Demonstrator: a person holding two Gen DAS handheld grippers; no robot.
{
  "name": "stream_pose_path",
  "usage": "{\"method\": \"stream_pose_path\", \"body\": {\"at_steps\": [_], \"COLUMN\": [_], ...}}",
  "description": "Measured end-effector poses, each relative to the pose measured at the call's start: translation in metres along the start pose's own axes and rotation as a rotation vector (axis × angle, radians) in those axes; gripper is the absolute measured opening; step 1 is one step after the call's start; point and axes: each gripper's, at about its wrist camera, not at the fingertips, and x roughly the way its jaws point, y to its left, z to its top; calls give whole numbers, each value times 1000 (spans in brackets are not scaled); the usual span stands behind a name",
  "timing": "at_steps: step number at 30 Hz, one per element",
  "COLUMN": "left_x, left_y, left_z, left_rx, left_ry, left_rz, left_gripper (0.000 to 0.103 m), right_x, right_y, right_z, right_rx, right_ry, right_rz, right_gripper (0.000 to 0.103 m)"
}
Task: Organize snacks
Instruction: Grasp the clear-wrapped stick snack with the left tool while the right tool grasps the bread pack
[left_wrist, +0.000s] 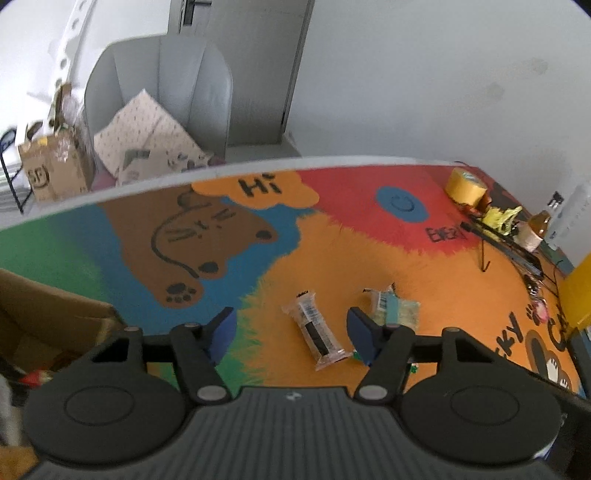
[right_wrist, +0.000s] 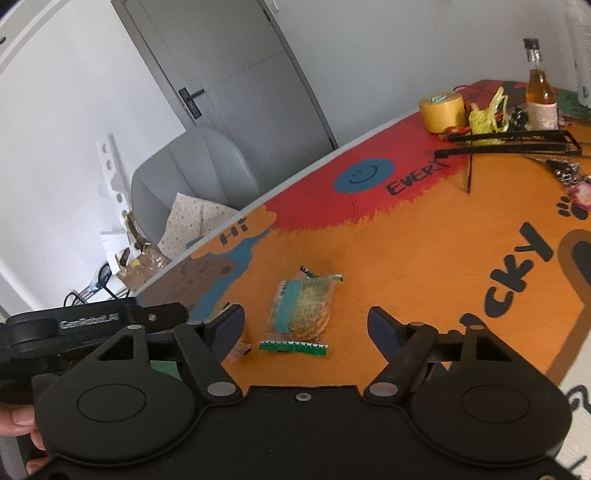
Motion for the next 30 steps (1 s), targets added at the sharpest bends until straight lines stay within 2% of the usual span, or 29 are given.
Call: {"method": "stream_pose_path", "body": {"at_steps": [3,11,14,16,18,19,23,30], "left_x": [16,44,47,47,46,46,42,18], "left_y": [1,1,0,-1,-1,0,7,9], "left_z": [-1,-10,-14,-15,-15,-15,-13,-4], "left_rx": [-45,-90,-86,-79,-75,-72,-95,-73], "left_ry": [34,47,23,17,18,25,37,-49], "left_rz": [-12,32,47,56,61,64,36,69], "left_gripper": [65,65,65,57,25,18,16,16], "right_x": [11,27,31,35,38,39,45,58], "right_y": [-2,-5,-3,-2,0,1,8,21], "right_z": [-1,-5,-5,-6,-7,-7,-4,0], "right_rx": [4,7,-4,-13,-16,-17,-24,-53], "right_ry": [12,26,27,32,33,31,26,30], "right_rz": [-9,-14,-29,-37,-43,-43,-45,-68], "right_gripper": [72,70,70,70,70,70,70,77]}}
